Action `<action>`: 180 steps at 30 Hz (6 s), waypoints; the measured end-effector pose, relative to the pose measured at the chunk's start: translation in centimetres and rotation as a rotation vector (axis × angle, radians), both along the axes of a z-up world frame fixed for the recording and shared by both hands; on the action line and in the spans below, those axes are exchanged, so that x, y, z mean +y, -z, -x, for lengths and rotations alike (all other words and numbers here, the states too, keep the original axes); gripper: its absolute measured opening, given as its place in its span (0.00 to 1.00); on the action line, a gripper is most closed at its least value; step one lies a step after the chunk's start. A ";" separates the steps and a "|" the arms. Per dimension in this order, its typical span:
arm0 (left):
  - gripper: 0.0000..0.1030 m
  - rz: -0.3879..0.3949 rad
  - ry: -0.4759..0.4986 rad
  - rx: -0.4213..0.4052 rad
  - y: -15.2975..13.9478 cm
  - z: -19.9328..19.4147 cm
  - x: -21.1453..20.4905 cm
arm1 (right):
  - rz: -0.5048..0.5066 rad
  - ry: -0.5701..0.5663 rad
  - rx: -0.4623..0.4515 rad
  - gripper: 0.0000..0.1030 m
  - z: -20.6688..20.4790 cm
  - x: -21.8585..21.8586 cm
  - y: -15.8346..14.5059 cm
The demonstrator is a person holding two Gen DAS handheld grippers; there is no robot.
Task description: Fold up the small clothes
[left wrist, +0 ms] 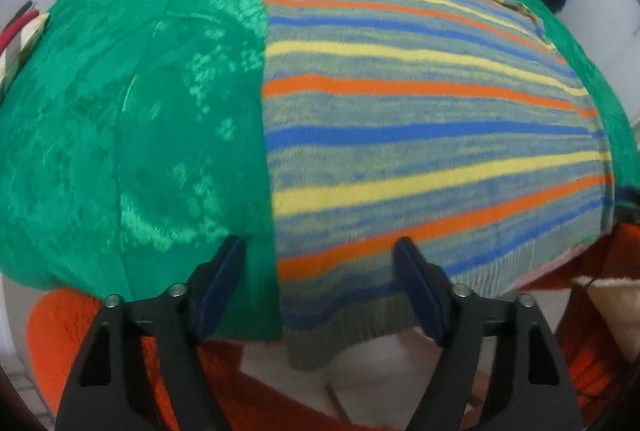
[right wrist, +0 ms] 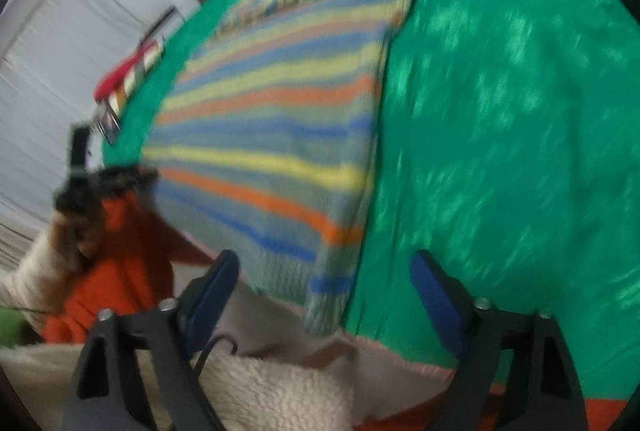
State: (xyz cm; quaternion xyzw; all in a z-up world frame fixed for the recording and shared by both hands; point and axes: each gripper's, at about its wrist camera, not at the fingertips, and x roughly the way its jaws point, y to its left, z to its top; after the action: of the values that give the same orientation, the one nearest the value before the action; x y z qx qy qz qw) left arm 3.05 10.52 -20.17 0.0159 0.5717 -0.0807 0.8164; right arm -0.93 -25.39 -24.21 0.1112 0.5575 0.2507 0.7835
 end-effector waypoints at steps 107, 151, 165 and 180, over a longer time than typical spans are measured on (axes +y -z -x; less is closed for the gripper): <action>0.94 0.030 -0.151 -0.293 -0.7 -19.0 1.0 | 0.151 -0.027 -0.226 0.39 -21.4 -1.7 -2.7; 0.95 -0.115 0.345 -0.490 -6.8 -13.5 -16.4 | 0.119 0.128 -0.305 0.55 -12.7 -9.9 -6.9; 0.04 -0.197 0.578 -0.506 -1.3 -16.3 -33.4 | -0.322 0.191 0.010 0.66 -32.6 -13.6 -4.3; 0.04 0.378 0.056 -0.493 -8.1 -17.4 -12.0 | -0.223 0.016 -0.105 0.09 -42.4 2.2 -11.0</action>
State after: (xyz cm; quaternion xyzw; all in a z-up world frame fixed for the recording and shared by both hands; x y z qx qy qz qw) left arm 20.45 -1.49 -12.03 -0.1016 0.3307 -0.2017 0.9163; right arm 41.50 -23.24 -13.19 0.1889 0.4833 0.3104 0.7965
